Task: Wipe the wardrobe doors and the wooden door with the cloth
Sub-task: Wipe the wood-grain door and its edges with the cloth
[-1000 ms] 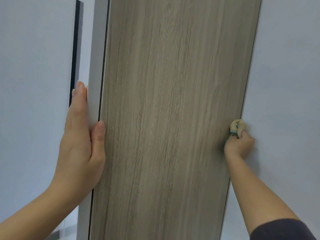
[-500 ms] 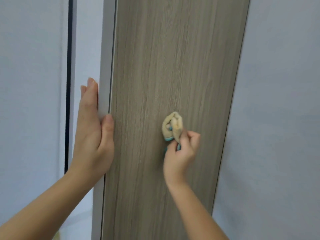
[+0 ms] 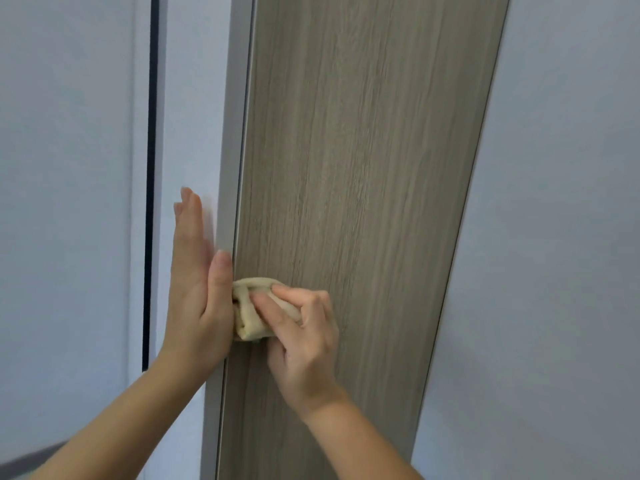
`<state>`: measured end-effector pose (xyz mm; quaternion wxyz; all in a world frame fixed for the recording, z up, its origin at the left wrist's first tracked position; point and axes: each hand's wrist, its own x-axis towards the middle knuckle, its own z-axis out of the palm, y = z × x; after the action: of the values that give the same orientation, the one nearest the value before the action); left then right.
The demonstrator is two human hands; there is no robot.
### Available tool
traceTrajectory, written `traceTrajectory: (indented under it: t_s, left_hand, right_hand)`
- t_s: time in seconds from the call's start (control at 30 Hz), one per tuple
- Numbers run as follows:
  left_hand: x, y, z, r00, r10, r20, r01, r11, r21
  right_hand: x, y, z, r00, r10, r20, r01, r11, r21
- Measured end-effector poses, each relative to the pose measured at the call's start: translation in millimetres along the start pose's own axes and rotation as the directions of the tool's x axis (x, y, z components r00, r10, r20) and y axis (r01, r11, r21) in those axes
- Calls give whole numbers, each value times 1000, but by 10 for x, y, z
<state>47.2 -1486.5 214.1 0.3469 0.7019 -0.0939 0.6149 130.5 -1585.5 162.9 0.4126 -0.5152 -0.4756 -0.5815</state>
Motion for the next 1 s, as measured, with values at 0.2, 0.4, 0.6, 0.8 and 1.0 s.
traceTrajectory:
  t_s: [0.2, 0.4, 0.6, 0.8, 1.0]
  left_hand:
    - [-48, -41, 32, 1000, -17, 5, 16, 988, 156]
    - [-49, -68, 54, 1000, 1, -1, -1, 971, 239]
    - [-53, -79, 43, 1000, 0, 2, -1, 959, 284]
    - [-60, -85, 58, 1000, 14, -9, -10, 962, 272]
    - [-47, -65, 57, 1000, 19, -19, -15, 978, 207]
  right_hand:
    - [-41, 1153, -261, 851, 483, -203, -512, 850, -122]
    - [-45, 2324, -726, 535, 778, -330, -838, 439, -322]
    - [49, 2753, -1004, 327, 886, -328, -816, 90, -571]
    - [57, 3024, -1083, 278, 907, -317, -845, 74, -529]
    - [-96, 2656, -947, 431, 844, -318, -850, 261, -457]
